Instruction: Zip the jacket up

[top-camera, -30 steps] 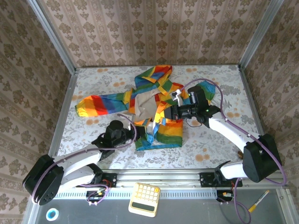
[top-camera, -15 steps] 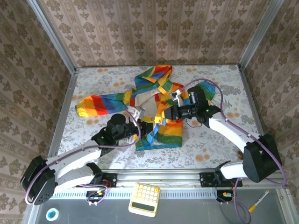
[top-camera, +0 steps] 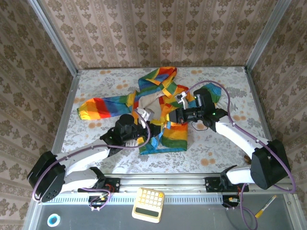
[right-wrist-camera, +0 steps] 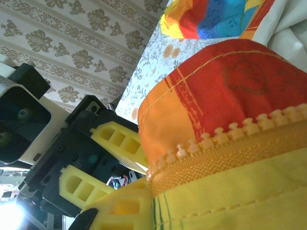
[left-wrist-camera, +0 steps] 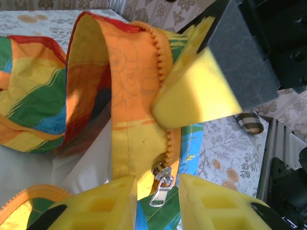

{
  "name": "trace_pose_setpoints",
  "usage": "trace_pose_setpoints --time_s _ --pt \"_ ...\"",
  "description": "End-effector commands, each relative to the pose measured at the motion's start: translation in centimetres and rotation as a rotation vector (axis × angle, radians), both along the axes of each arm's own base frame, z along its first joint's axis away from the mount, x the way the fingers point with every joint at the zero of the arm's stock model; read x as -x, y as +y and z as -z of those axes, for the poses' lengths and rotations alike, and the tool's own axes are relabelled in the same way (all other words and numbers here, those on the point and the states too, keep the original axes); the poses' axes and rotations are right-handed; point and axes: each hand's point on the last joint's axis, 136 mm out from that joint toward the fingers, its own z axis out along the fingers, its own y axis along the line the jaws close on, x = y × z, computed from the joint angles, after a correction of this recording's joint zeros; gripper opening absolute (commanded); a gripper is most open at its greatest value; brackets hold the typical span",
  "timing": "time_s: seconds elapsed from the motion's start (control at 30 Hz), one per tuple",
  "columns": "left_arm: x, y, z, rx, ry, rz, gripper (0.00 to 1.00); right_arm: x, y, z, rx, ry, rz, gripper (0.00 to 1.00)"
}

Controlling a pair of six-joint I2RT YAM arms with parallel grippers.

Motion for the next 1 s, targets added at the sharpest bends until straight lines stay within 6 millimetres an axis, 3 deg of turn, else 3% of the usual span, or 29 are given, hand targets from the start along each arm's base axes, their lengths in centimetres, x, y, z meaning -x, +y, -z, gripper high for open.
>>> trace_pose_setpoints --time_s 0.0,0.3,0.97 --pt "0.0 -0.6 -2.4 0.067 -0.044 0.029 0.29 0.6 0.1 -1.0 -0.028 -0.025 -0.037 0.00" --pt "-0.3 -1.2 -2.1 0.087 -0.023 0.055 0.27 0.8 0.2 -1.2 -0.037 -0.021 -0.048 0.00" --pt "0.1 -1.7 -1.2 0.092 0.027 0.098 0.02 0.7 0.4 -1.3 -0.049 -0.017 -0.058 0.00"
